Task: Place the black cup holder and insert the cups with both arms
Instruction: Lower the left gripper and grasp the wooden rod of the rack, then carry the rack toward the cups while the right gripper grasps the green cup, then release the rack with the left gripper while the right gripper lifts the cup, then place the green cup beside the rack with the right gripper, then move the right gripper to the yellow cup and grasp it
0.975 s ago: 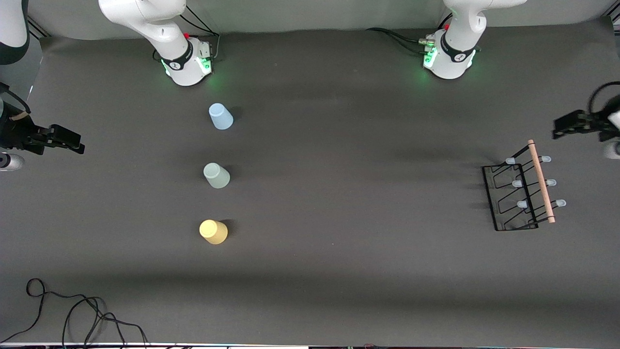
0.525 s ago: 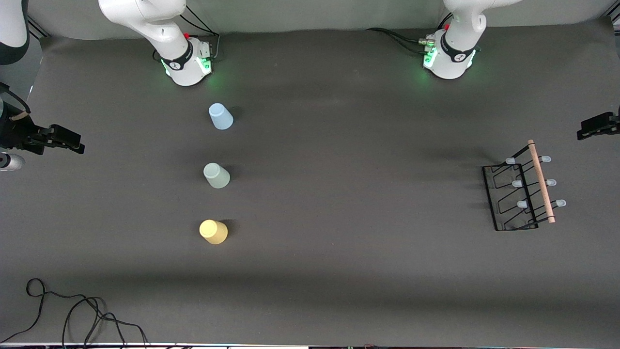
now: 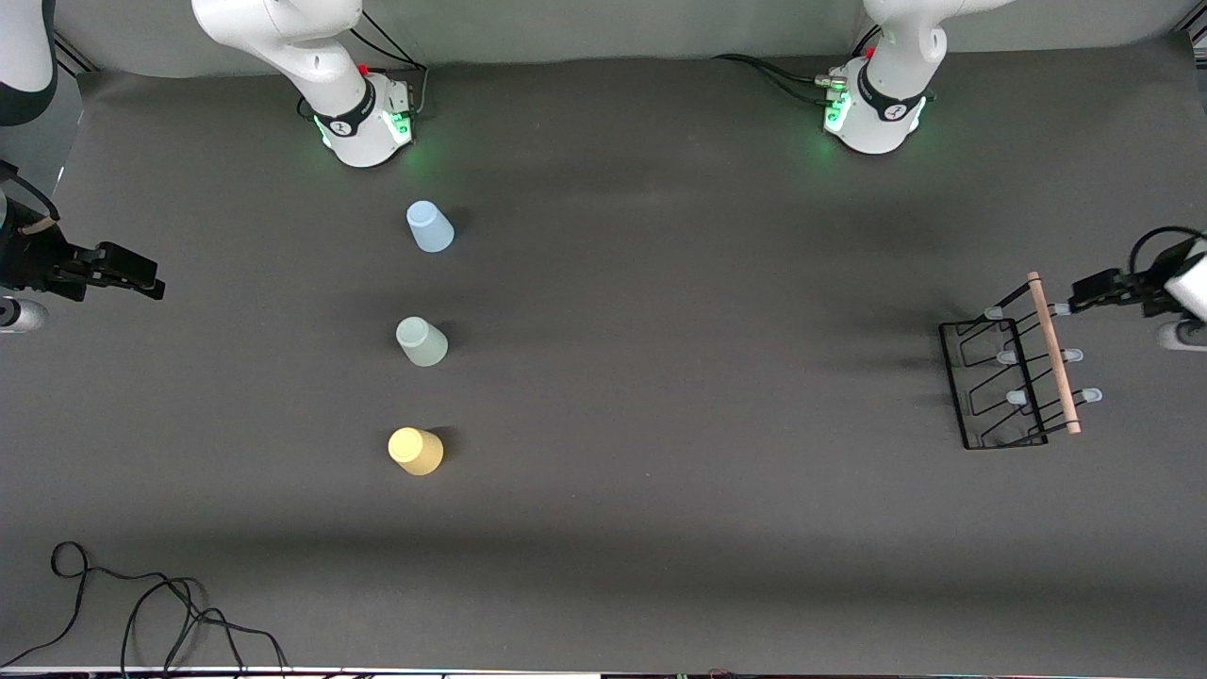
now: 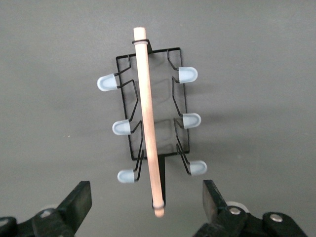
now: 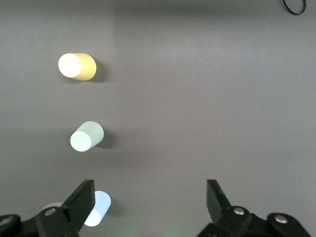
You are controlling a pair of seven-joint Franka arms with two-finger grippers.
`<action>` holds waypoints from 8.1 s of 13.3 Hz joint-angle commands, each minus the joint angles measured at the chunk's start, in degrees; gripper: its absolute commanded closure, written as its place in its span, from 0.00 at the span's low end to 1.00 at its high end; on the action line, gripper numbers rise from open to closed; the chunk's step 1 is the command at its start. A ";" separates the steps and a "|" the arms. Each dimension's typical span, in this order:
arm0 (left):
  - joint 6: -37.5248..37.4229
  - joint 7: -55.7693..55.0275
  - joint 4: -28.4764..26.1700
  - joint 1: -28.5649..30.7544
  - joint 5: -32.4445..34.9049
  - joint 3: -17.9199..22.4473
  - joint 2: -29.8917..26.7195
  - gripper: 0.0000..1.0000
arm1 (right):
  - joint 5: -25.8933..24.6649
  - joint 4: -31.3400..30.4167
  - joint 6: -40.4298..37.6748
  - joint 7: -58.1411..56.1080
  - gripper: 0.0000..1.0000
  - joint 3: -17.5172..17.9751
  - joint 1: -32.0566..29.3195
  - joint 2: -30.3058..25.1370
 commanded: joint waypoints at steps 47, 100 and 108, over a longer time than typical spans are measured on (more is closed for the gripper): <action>-3.50 -75.77 34.42 -50.25 -7.76 -6.46 23.05 1.00 | 4.13 -44.70 55.67 34.40 0.00 0.77 19.56 8.83; -24.56 -17.96 24.40 -10.90 -1.26 -5.23 -2.16 0.00 | 12.04 -16.93 23.51 35.34 0.00 -17.13 42.86 6.19; -26.32 -20.60 24.75 -11.16 -1.08 -5.40 -2.42 0.00 | 26.79 -4.64 32.91 11.91 0.00 -22.87 33.72 30.34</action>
